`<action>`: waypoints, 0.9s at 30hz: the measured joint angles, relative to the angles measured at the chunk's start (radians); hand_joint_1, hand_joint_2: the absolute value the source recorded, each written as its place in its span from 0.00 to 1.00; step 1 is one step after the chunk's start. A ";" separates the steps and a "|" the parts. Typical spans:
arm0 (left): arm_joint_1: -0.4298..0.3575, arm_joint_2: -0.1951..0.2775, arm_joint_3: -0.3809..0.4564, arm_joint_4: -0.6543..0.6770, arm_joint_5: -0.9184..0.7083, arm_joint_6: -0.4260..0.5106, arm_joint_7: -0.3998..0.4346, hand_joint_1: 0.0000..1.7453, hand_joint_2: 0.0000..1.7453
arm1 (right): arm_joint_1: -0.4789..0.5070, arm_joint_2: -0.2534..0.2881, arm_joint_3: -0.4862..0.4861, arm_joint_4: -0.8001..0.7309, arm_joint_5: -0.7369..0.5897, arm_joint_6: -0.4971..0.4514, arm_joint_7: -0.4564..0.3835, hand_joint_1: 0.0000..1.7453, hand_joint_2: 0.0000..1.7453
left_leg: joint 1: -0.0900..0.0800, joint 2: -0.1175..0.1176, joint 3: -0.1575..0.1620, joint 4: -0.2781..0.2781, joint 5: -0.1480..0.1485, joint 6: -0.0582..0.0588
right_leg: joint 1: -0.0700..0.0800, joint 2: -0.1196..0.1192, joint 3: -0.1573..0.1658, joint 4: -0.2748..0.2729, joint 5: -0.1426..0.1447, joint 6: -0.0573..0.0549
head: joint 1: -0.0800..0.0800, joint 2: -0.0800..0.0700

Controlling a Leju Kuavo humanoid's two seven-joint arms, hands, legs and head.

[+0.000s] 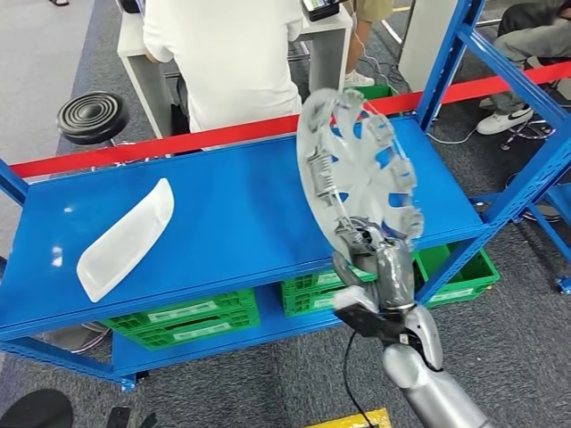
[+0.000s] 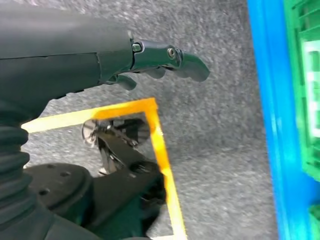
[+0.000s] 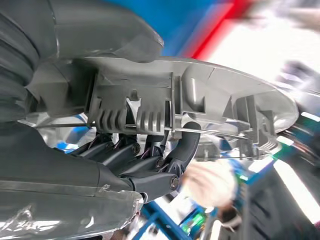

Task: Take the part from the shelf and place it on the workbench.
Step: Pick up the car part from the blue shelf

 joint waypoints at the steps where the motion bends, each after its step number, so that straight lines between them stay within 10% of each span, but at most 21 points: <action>1: -0.001 0.001 0.004 0.000 0.003 -0.006 -0.002 0.00 1.00 | 0.016 0.004 -0.006 -0.043 -0.071 0.018 -0.057 1.00 1.00 | -0.001 0.000 0.027 -0.062 0.023 0.004 | 0.002 0.001 0.001 0.002 -0.003 0.003 | 0.000 0.000; 7: 0.002 0.004 0.021 0.000 0.009 -0.019 -0.003 0.00 1.00 | 0.074 0.036 -0.029 -0.307 -0.447 0.238 -0.273 1.00 1.00 | 0.003 -0.001 0.056 -0.129 0.032 0.029 | 0.004 0.000 -0.014 0.033 -0.033 0.033 | 0.005 0.000; 10: 0.001 0.007 0.023 0.000 0.009 -0.019 -0.001 0.00 1.00 | 0.087 0.061 -0.043 -0.399 -0.644 0.432 -0.295 1.00 1.00 | 0.005 0.000 0.058 -0.130 0.035 0.036 | 0.002 -0.002 -0.090 0.219 -0.133 0.043 | 0.012 0.000; 12: 0.001 0.007 0.025 0.000 0.008 -0.019 0.002 0.00 1.00 | 0.096 0.075 -0.050 -0.439 -0.723 0.515 -0.293 1.00 1.00 | 0.005 0.000 0.058 -0.130 0.035 0.036 | 0.000 -0.002 -0.119 0.291 -0.152 0.046 | 0.012 0.000; 17: 0.001 0.008 0.029 0.000 0.001 -0.013 0.008 0.00 1.00 | 0.098 0.109 -0.073 -0.485 -0.887 0.709 -0.241 1.00 1.00 | 0.005 -0.005 0.057 -0.125 0.040 0.019 | -0.007 0.001 0.021 0.026 -0.033 0.043 | 0.013 0.000; 21: 0.001 0.011 0.031 0.000 -0.001 -0.012 0.020 0.00 1.00 | 0.098 0.123 -0.086 -0.475 -0.981 0.896 -0.124 1.00 1.00 | 0.005 -0.006 0.049 -0.125 0.044 -0.006 | -0.004 0.007 0.017 0.010 -0.014 0.012 | 0.010 0.000; 27: 0.001 0.012 0.032 0.000 -0.001 -0.012 0.025 0.00 1.00 | 0.106 0.123 -0.079 -0.416 -0.934 0.950 -0.080 1.00 1.00 | 0.005 -0.001 -0.051 0.146 -0.132 -0.017 | -0.002 -0.003 -0.035 0.005 0.029 -0.011 | 0.002 0.000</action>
